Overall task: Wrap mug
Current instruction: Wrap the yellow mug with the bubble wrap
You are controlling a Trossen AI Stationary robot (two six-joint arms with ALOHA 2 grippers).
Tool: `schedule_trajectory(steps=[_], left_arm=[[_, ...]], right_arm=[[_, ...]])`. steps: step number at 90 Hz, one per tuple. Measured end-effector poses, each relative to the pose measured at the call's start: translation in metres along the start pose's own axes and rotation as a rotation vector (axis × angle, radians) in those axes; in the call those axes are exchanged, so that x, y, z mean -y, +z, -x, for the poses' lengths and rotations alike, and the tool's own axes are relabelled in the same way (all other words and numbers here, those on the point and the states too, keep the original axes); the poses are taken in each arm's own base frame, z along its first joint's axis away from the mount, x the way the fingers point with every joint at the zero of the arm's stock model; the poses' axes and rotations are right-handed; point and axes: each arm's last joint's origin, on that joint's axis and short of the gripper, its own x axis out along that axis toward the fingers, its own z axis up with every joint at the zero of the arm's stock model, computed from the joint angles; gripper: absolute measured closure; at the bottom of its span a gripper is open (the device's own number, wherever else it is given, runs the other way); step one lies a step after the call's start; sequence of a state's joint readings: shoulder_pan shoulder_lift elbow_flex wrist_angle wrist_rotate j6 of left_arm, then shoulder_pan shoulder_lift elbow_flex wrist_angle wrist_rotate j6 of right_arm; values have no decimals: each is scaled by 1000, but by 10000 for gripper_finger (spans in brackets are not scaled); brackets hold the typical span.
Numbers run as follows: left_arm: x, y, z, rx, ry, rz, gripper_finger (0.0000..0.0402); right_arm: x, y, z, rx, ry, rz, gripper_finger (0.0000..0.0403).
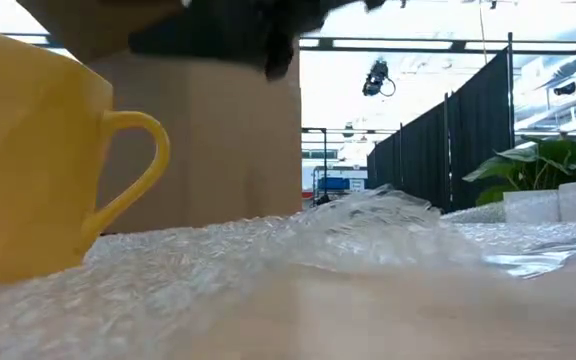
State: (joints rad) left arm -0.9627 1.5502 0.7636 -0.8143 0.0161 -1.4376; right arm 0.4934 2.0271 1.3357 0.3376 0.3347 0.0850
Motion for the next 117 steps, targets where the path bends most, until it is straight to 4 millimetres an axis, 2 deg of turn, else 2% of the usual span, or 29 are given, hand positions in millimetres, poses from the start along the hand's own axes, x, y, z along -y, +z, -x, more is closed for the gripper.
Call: schedule_trajectory(steps=[8, 21, 33, 42, 52, 64, 73, 87, 106, 117], left_arm=[[6, 2, 10, 23, 9, -11, 394], [22, 5, 50, 86, 9, -34, 400], [33, 15, 93, 299, 17, -33, 401], [40, 25, 121, 492, -14, -21, 402], [48, 36, 141, 648, -59, -69, 402], [60, 53, 147, 743, -133, -134, 402], [71, 67, 144, 787, -155, -182, 402], [77, 84, 137, 767, -157, -233, 401], [77, 94, 131, 691, -168, -258, 399], [78, 97, 132, 701, -193, -252, 376]], right_arm=[[-11, 8, 12, 0, -2, -2, 226], [-33, 6, 22, 0, 27, -34, 243], [-49, -11, 20, -40, -17, -61, 257], [-53, -25, 15, -64, -38, -80, 266], [-54, -34, 10, -77, -45, -134, 273], [-53, -37, 8, -87, -56, -163, 275], [-53, -36, 8, -70, -70, -162, 275], [-48, -34, 6, -55, -88, -170, 276], [-35, -32, 0, -58, -102, -162, 276], [-29, -30, -3, -56, -74, -146, 275]])
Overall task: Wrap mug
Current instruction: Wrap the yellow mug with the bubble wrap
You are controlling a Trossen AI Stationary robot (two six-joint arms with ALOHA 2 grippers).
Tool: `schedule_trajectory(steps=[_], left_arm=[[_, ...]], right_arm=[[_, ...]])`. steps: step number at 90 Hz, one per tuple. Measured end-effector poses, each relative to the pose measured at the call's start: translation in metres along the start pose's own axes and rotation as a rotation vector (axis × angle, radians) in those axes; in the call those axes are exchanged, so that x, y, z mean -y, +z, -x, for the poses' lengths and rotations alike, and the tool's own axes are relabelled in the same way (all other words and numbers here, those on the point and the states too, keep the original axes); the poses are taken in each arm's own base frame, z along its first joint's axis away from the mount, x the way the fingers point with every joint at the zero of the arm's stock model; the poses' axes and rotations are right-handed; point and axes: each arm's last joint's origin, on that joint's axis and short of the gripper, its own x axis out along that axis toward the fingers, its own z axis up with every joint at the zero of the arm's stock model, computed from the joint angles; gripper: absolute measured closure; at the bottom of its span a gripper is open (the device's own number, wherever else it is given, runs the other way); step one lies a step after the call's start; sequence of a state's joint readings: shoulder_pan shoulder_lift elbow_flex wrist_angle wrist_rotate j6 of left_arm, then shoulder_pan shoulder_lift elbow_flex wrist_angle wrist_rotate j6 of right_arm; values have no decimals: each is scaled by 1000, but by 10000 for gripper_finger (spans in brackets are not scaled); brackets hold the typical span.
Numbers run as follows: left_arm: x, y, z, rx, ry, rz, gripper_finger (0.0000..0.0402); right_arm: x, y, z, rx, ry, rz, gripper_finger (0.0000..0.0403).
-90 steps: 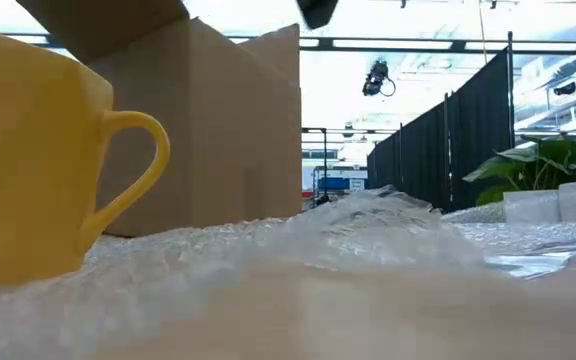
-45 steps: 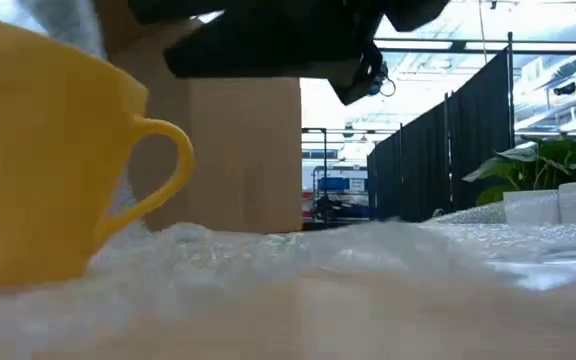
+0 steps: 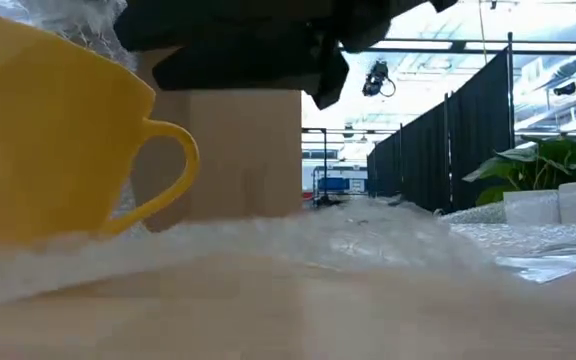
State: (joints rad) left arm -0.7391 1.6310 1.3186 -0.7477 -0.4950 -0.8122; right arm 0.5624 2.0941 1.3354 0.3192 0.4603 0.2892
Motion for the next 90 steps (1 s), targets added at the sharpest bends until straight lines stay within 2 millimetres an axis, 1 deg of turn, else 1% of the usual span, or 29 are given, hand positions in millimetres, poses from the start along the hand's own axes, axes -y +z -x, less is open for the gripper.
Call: schedule_trajectory(steps=[9, 21, 28, 38, 48, 54, 61, 65, 69, 79, 85, 90], left_arm=[[2, 1, 0, 0, -33, 13, 342], [7, -1, -6, -47, -76, 13, 293], [9, -5, -11, -87, -88, 7, 272], [11, -7, -13, -152, -138, 5, 256], [9, -9, -1, -223, -191, 26, 254], [8, -19, 10, -303, -180, 33, 255], [12, -38, 21, -403, -153, 9, 255], [17, -49, 27, -420, -138, -10, 255], [22, -57, 31, -401, -130, -25, 254], [33, -78, 31, -346, -112, -24, 254], [33, -87, 27, -354, -80, 13, 254], [33, -95, 23, -353, -59, 51, 254]], right_arm=[[3, 3, -2, 15, 11, 41, 276], [4, 14, -2, 109, 22, 94, 275], [7, 20, -3, 154, 24, 113, 276], [15, 22, -7, 153, 29, 109, 277], [21, 22, -10, 126, 34, 106, 277], [22, 19, -10, 99, 34, 114, 277], [20, 18, -10, 93, 51, 120, 278], [19, 18, -10, 92, 53, 134, 278], [18, 17, -9, 86, 56, 158, 278], [17, 17, -9, 89, 53, 213, 276], [17, 14, -9, 66, 44, 233, 274], [22, 12, -10, 38, 31, 230, 273]])
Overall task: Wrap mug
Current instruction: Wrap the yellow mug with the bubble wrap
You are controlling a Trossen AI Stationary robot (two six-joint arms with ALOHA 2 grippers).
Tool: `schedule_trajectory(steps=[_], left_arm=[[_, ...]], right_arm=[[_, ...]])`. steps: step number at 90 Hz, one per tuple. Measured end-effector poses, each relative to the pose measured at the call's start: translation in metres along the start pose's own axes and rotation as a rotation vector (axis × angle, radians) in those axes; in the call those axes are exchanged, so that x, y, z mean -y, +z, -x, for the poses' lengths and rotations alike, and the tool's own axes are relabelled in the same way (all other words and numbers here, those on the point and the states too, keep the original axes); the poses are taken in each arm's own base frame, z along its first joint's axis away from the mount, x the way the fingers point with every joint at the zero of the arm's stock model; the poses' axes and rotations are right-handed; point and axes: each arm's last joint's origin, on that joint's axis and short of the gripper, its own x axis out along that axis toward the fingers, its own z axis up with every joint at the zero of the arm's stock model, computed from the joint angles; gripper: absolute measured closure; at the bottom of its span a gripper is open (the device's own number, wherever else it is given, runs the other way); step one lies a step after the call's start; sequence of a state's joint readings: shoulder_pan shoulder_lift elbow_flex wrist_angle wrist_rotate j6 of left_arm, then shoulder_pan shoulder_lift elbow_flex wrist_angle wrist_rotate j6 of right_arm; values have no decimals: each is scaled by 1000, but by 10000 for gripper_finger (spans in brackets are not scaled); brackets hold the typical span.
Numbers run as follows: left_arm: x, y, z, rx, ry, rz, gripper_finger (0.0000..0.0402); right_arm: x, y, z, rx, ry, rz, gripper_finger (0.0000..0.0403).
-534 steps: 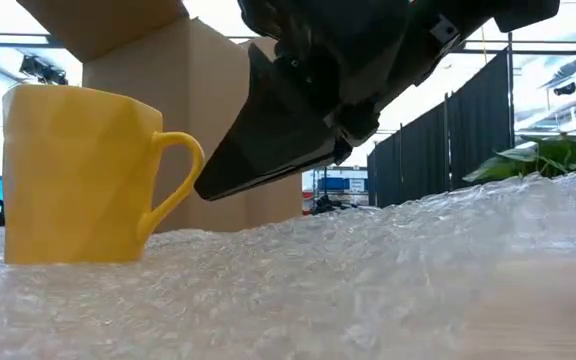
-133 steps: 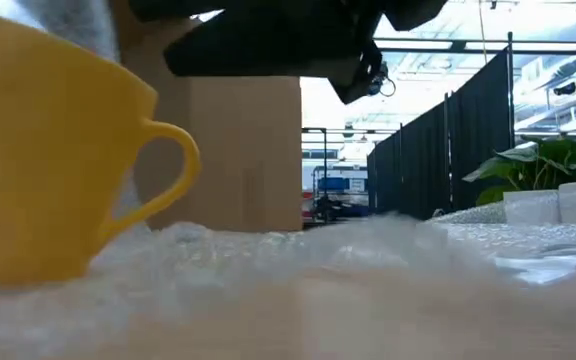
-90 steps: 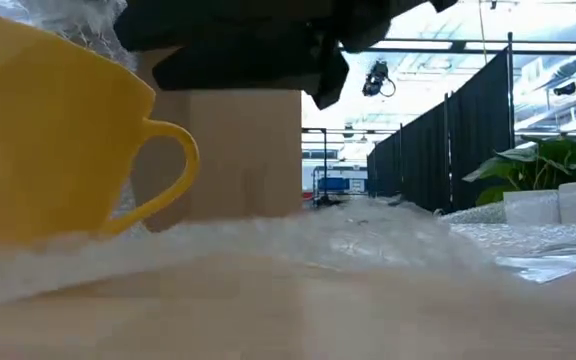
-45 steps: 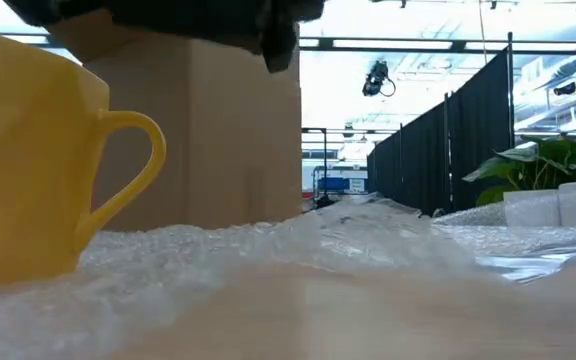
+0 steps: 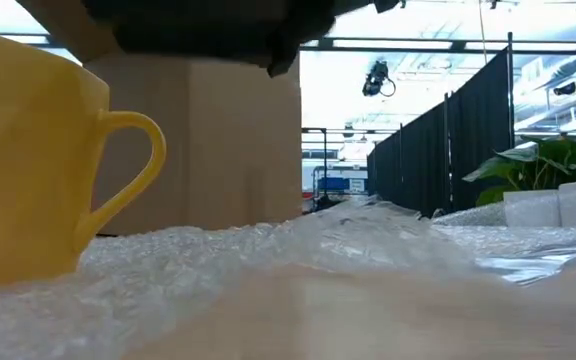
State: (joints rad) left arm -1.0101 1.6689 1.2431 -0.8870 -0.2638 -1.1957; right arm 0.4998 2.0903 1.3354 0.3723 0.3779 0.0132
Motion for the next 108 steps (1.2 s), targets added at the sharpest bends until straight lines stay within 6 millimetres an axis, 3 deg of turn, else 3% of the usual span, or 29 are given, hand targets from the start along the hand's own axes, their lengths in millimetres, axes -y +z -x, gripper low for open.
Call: schedule_trajectory(steps=[26, 40, 60, 82, 108], left_arm=[[-6, -20, -52, -31, 30, 12, 254], [-16, -29, -68, -83, 80, -19, 254], [-23, -35, -74, -113, 90, -22, 254], [-24, -35, -74, -114, 91, -22, 254], [-23, -35, -75, -106, 83, -20, 254]], right_arm=[[19, -10, -6, -102, 1, -30, 261], [31, -10, -12, -109, 85, -24, 264], [45, -10, -16, -99, 114, -36, 290], [45, -7, -17, -72, 164, -46, 299], [39, -29, -34, -55, 164, -73, 292]])
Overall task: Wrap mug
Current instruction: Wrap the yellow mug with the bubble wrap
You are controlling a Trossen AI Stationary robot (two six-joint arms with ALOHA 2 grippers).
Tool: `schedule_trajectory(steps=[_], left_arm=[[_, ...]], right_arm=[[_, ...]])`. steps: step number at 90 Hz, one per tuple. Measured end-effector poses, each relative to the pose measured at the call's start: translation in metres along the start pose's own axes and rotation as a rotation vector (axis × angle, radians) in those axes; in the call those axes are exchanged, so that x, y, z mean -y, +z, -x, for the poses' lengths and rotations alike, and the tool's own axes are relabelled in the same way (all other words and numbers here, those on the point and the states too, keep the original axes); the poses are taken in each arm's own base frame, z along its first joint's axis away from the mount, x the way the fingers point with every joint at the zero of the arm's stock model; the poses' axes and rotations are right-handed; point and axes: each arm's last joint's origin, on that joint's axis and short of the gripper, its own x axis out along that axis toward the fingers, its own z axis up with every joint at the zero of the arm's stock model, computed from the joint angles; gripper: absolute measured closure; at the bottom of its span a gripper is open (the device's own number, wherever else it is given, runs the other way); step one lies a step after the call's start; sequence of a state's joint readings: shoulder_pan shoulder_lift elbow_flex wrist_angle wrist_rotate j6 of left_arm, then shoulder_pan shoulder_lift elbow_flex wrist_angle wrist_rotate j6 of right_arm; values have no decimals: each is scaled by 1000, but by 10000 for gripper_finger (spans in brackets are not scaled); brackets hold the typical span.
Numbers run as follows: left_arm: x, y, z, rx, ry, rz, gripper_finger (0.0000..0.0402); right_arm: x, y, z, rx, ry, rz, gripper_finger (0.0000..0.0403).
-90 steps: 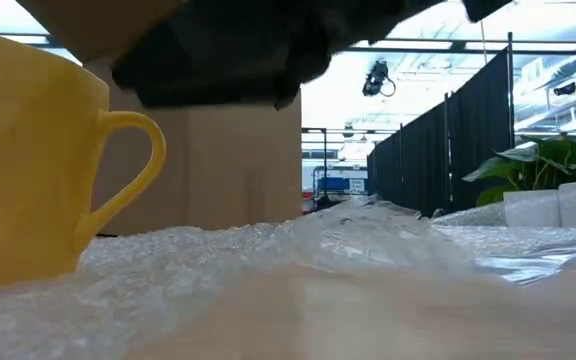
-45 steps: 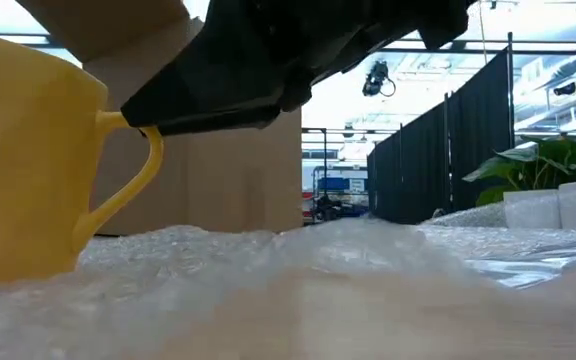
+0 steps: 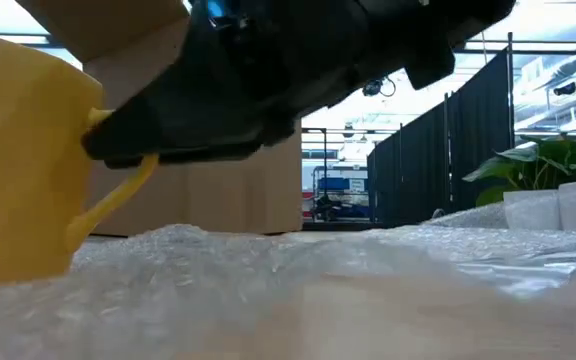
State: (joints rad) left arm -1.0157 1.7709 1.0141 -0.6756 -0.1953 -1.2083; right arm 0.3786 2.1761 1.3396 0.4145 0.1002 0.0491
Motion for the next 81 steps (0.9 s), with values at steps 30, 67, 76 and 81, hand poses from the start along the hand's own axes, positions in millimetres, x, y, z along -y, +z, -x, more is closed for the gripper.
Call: schedule_trajectory(steps=[30, 67, 76, 81], left_arm=[[-1, 0, 0, -1, 6, -3, 254], [4, -8, 7, -159, -11, 44, 254], [6, -7, 16, -219, -17, 63, 254], [8, -5, 25, -208, -42, 64, 254]], right_arm=[[2, -5, 1, -66, -40, 0, 383], [2, 22, 39, -211, -124, 72, 386], [-2, 20, 40, -224, -134, 77, 386], [-4, 14, 40, -219, -142, 73, 386]])
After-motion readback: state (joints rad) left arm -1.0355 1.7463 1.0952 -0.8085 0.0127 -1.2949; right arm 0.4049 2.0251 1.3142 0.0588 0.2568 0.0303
